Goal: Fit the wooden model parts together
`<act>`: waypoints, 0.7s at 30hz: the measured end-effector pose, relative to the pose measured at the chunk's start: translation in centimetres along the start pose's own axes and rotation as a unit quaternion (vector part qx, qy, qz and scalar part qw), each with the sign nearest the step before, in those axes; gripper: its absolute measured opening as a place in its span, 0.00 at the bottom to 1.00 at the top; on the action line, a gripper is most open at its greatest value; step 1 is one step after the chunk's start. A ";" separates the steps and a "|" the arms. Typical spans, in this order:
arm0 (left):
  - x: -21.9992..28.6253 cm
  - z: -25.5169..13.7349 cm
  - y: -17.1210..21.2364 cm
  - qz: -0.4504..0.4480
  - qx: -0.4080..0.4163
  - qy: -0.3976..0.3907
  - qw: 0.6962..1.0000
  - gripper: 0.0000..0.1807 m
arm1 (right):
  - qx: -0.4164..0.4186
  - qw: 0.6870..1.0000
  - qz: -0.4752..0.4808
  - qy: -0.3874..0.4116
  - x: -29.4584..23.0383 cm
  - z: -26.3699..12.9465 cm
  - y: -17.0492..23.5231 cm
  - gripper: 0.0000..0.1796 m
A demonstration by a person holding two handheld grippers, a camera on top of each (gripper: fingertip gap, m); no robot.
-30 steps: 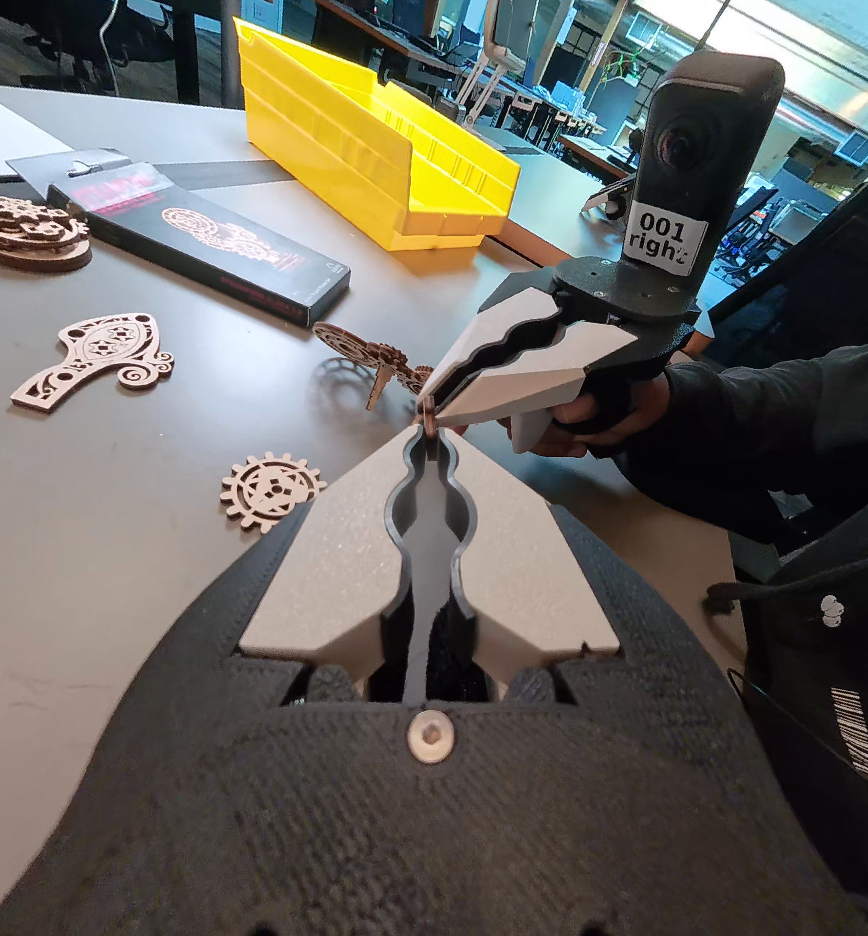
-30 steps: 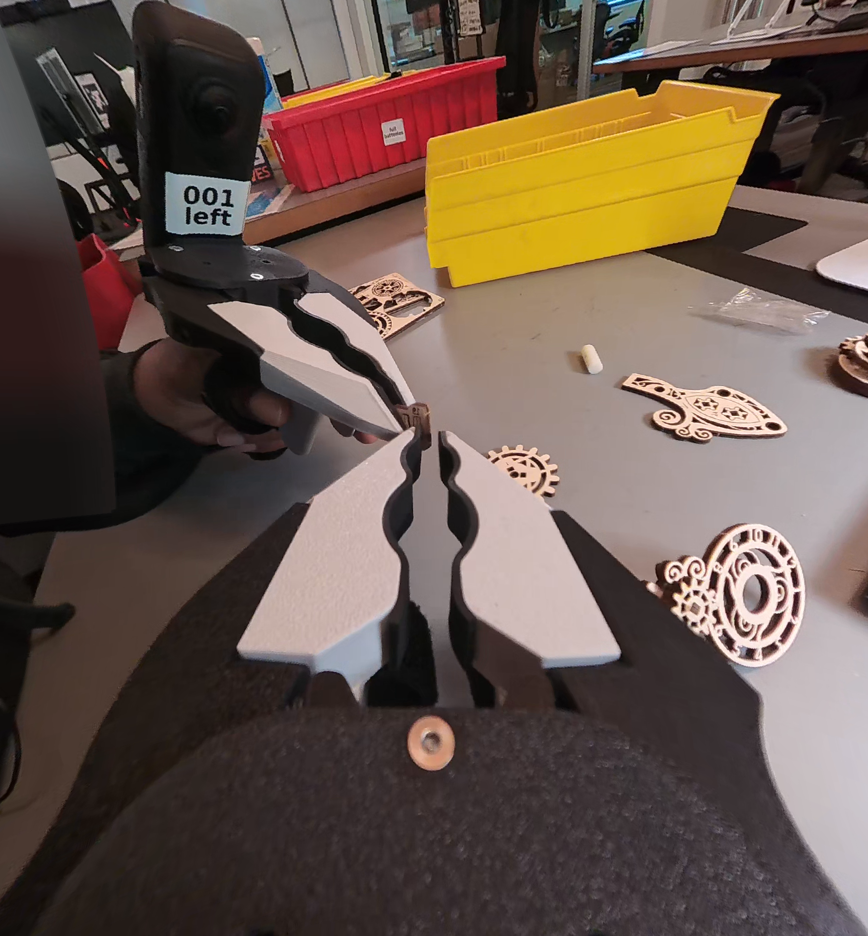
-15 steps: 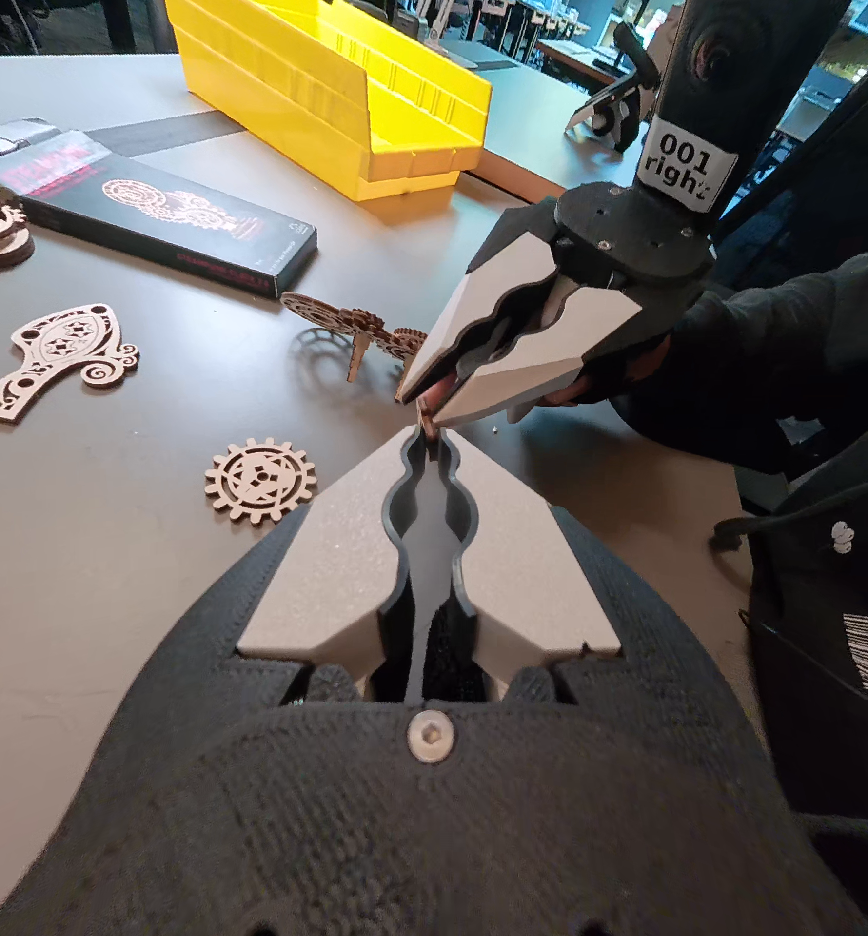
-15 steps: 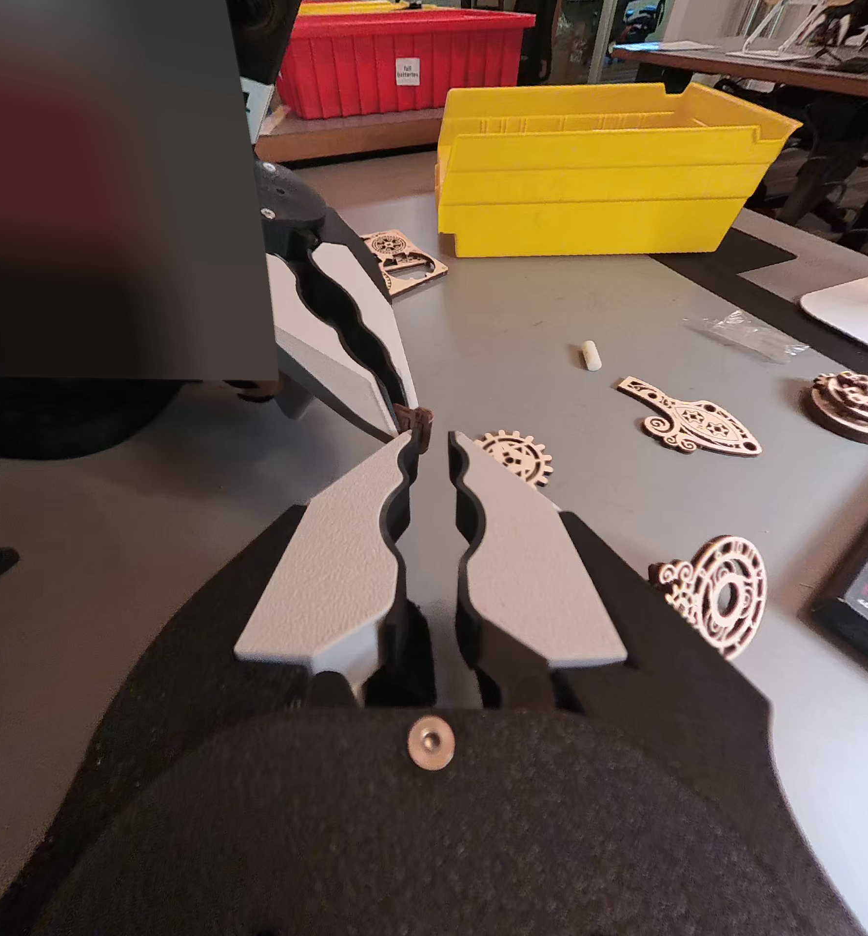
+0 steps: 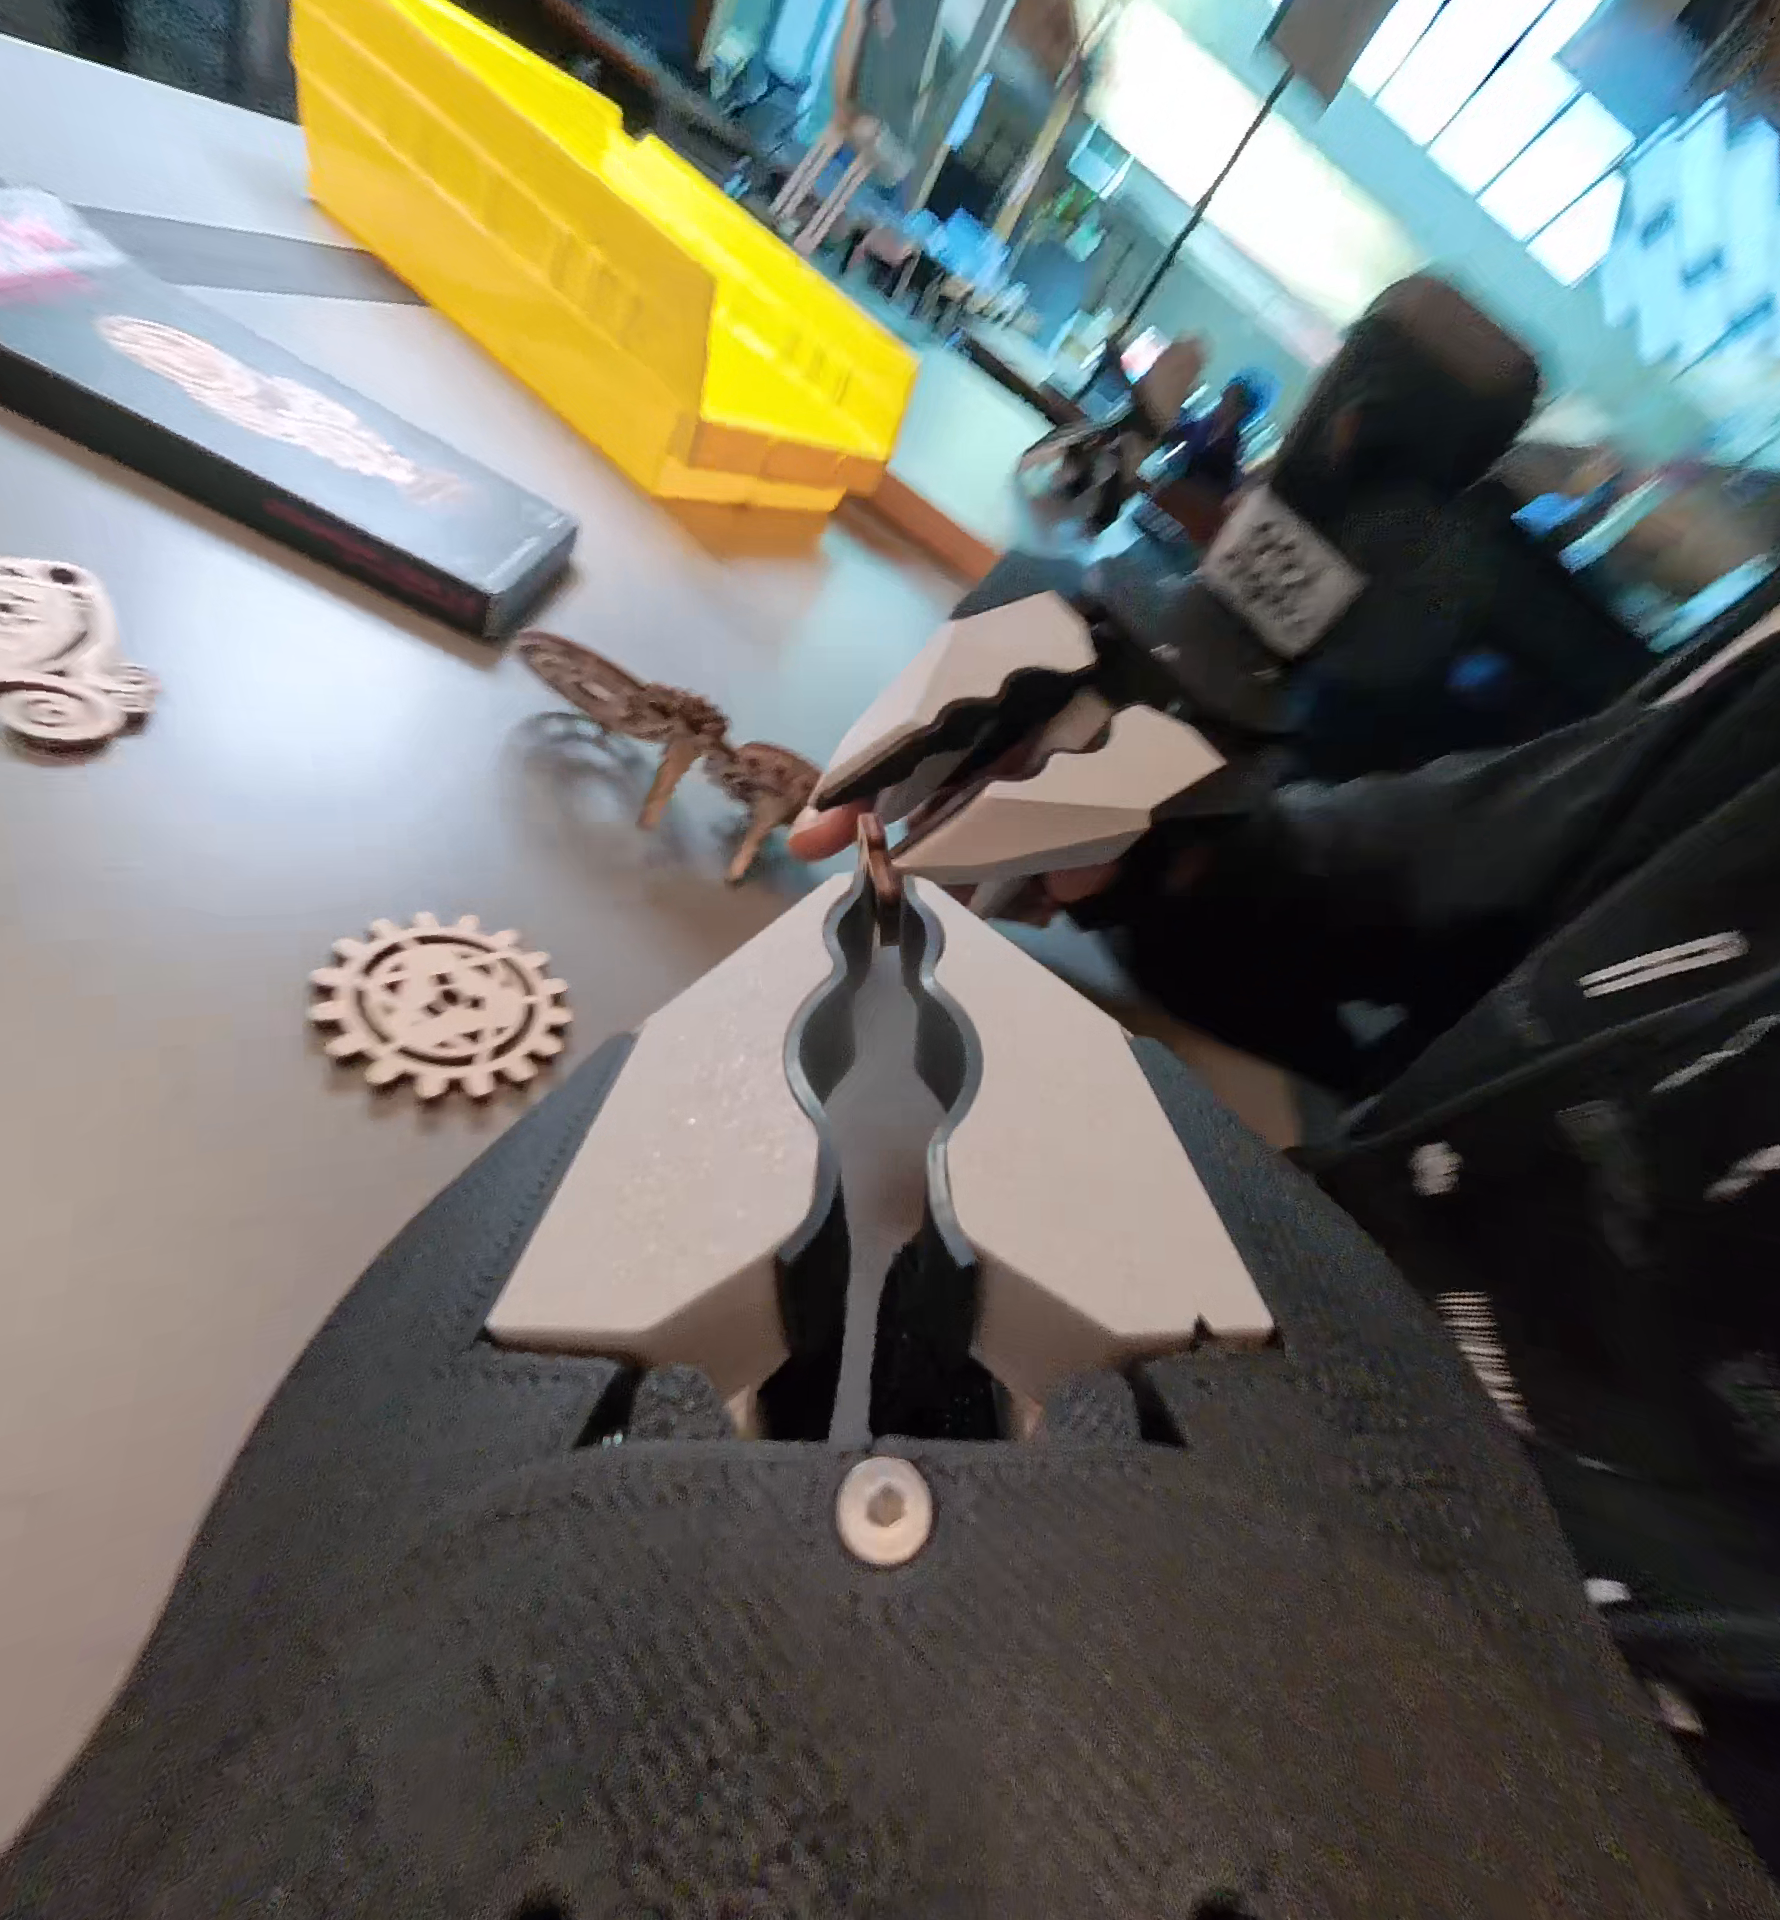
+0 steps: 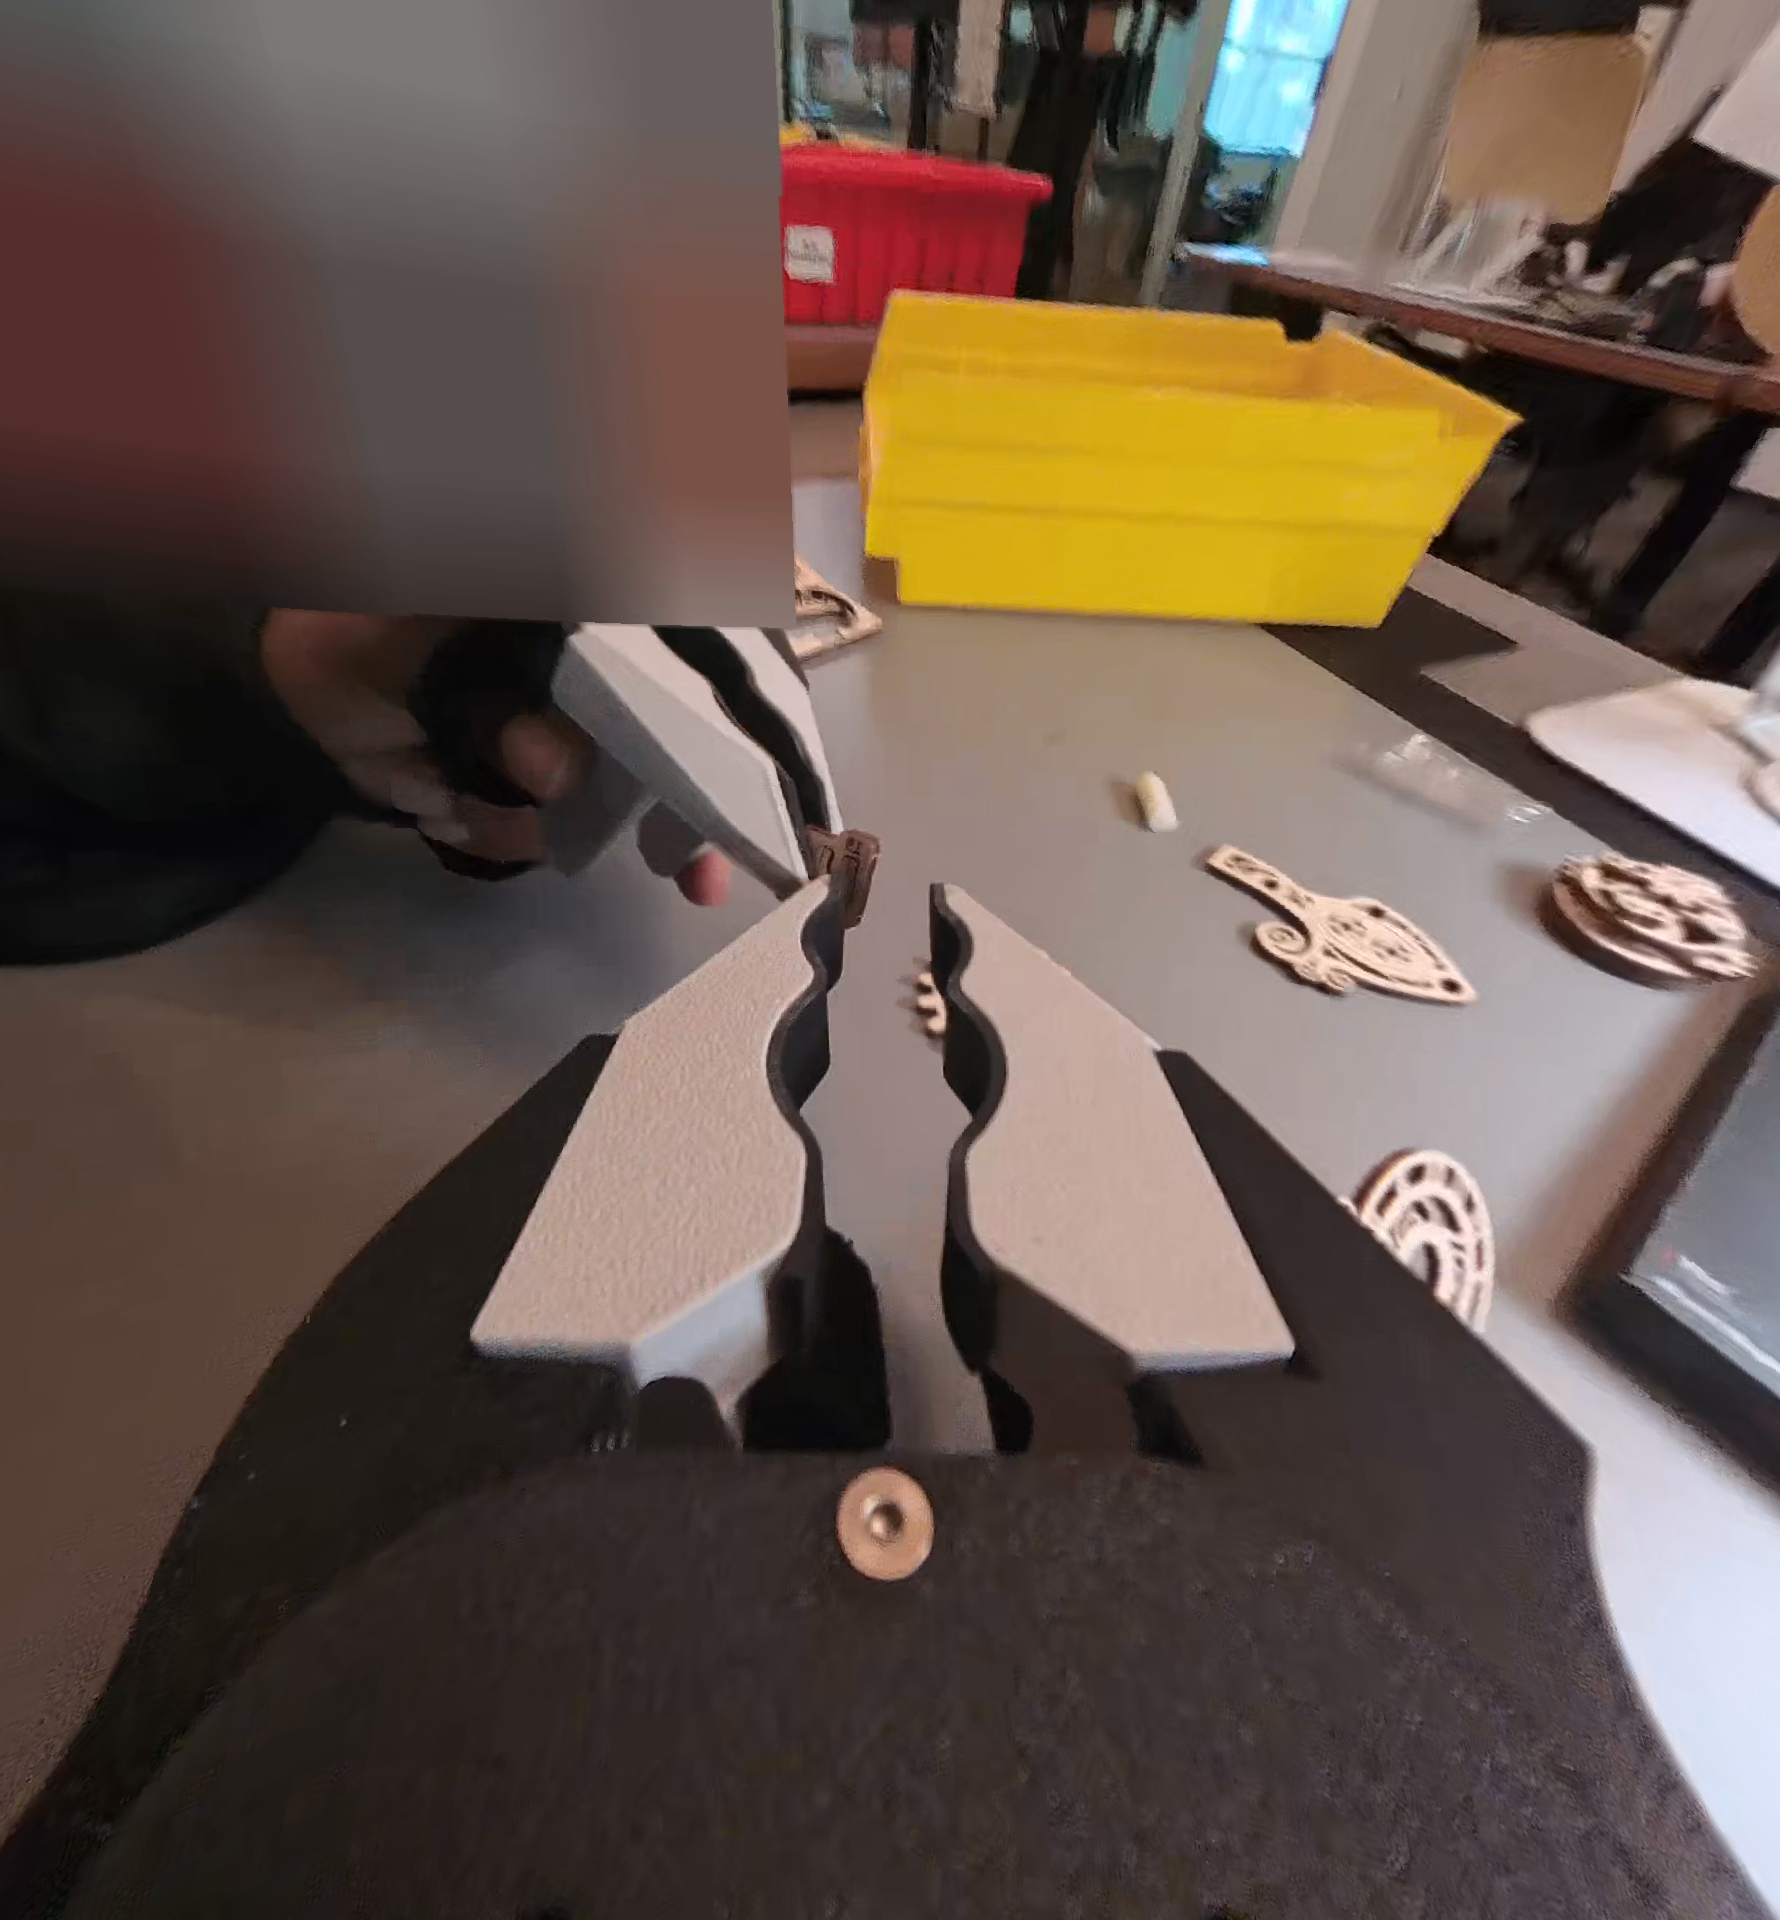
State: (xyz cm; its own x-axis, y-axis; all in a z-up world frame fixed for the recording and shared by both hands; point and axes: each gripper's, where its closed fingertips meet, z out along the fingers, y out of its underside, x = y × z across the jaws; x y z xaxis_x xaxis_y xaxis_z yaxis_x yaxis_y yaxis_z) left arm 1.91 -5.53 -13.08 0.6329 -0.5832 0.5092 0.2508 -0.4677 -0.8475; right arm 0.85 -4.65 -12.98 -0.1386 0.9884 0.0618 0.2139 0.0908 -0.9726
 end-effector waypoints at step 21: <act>3.1 0.0 -1.2 -0.053 0.047 0.130 0.989 0.01 | 0.073 0.940 0.276 -0.187 -0.8 -1.9 -2.4 0.00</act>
State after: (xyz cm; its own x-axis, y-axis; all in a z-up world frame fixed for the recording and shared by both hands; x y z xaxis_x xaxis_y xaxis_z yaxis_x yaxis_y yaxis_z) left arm 3.55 -6.74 -10.51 0.3921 -0.6909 0.6074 0.3806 -0.4793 -0.7908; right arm 2.28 -5.46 -10.27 -0.3812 0.7658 -0.5179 0.2215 -0.4682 -0.8554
